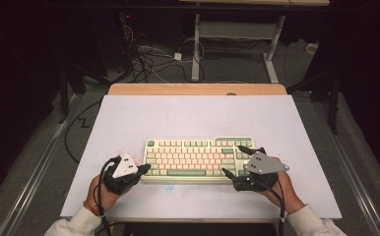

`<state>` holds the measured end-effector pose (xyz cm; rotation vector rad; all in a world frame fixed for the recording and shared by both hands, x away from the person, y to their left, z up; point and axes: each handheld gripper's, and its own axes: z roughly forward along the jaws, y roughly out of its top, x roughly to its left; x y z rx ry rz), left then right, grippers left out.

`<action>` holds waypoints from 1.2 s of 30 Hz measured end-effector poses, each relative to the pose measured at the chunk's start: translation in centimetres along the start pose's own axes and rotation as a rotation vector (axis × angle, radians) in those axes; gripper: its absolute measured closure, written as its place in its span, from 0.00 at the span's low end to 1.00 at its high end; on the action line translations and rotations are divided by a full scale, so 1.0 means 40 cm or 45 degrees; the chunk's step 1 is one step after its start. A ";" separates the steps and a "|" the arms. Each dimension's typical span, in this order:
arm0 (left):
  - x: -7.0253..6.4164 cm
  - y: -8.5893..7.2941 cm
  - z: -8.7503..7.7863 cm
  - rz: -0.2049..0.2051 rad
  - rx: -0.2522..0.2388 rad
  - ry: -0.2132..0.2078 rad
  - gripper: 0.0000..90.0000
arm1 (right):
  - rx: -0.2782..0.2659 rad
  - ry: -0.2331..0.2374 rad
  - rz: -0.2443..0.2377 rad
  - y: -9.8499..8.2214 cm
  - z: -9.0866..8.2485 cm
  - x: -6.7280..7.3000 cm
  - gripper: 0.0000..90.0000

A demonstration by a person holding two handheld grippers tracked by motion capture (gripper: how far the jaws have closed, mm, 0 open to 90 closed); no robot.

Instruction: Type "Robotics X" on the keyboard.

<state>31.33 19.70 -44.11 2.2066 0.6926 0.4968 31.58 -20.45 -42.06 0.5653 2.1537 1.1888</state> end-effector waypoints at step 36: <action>-0.028 0.125 0.144 0.147 0.139 -0.155 0.97 | 0.041 -0.053 0.042 -0.072 -0.071 -0.010 0.22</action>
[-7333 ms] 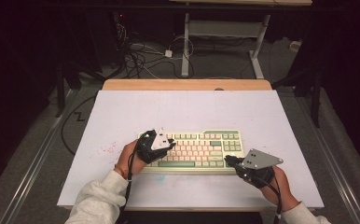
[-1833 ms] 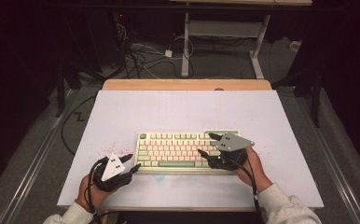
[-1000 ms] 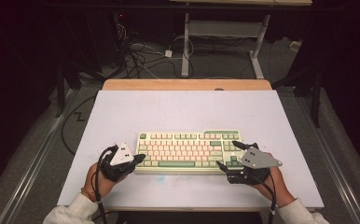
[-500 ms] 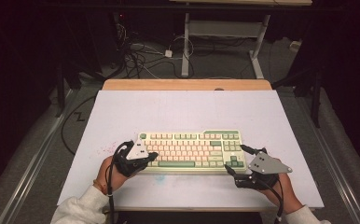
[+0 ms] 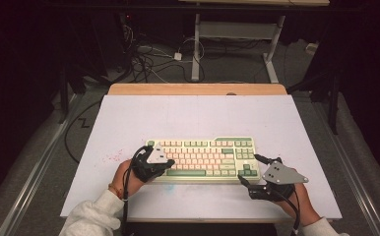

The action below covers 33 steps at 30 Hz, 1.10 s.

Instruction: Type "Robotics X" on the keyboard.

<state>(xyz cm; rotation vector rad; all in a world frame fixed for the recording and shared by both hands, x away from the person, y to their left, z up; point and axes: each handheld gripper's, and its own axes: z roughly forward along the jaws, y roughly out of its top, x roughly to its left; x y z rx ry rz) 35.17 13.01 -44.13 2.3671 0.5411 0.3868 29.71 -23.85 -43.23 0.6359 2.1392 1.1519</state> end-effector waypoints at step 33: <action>-0.001 0.007 0.009 0.031 0.016 0.061 0.97 | -0.005 0.023 -0.013 0.001 -0.002 0.000 0.23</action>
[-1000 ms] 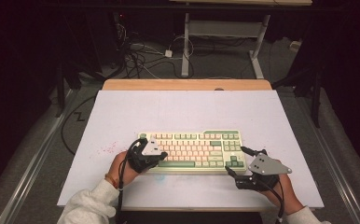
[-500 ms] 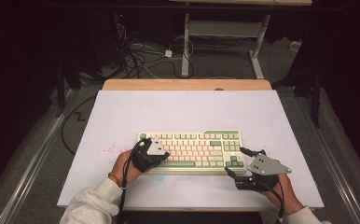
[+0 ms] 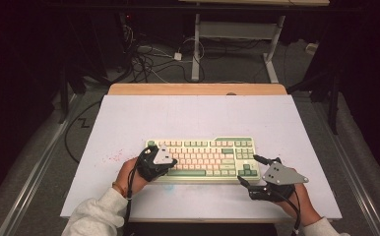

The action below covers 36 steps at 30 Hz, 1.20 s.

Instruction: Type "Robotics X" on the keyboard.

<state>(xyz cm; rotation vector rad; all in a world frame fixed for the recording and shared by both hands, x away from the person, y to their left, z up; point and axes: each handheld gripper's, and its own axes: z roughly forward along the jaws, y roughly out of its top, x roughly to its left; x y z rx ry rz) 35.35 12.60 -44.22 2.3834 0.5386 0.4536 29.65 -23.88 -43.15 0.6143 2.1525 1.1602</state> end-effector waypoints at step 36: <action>0.030 -0.026 -0.037 -0.068 -0.050 0.058 0.97 | 0.020 0.012 -0.012 -0.002 0.005 0.003 0.23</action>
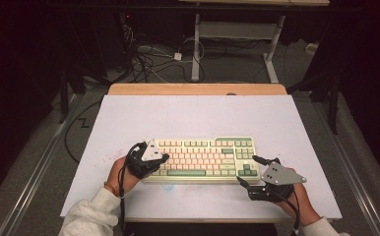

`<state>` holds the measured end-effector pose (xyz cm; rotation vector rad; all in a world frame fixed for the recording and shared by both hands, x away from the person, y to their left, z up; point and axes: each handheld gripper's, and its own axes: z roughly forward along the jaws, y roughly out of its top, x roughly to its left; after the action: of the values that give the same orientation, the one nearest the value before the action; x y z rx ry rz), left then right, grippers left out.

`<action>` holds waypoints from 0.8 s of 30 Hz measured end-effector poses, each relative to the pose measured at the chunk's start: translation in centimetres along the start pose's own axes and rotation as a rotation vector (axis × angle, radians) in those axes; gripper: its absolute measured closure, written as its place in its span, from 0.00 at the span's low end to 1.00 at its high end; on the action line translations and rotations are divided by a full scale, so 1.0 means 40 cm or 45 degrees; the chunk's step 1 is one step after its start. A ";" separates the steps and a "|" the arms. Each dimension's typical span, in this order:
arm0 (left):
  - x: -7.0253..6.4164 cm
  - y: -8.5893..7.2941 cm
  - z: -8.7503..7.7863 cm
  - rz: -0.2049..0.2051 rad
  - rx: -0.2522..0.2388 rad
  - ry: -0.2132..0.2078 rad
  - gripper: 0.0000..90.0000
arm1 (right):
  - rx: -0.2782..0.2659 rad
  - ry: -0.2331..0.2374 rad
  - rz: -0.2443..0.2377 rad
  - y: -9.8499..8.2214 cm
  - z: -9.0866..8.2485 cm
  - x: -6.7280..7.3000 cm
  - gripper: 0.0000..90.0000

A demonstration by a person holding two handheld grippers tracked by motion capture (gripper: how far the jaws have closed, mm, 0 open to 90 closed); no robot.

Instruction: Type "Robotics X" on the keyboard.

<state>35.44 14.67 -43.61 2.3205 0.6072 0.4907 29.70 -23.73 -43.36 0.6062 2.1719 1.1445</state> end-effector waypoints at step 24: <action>0.010 0.001 -0.001 -0.006 -0.005 0.008 0.97 | -0.005 -0.007 0.006 0.002 -0.003 -0.003 0.23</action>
<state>35.77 14.88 -43.49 2.3139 0.6140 0.4973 29.71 -23.83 -43.22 0.6128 2.1640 1.1482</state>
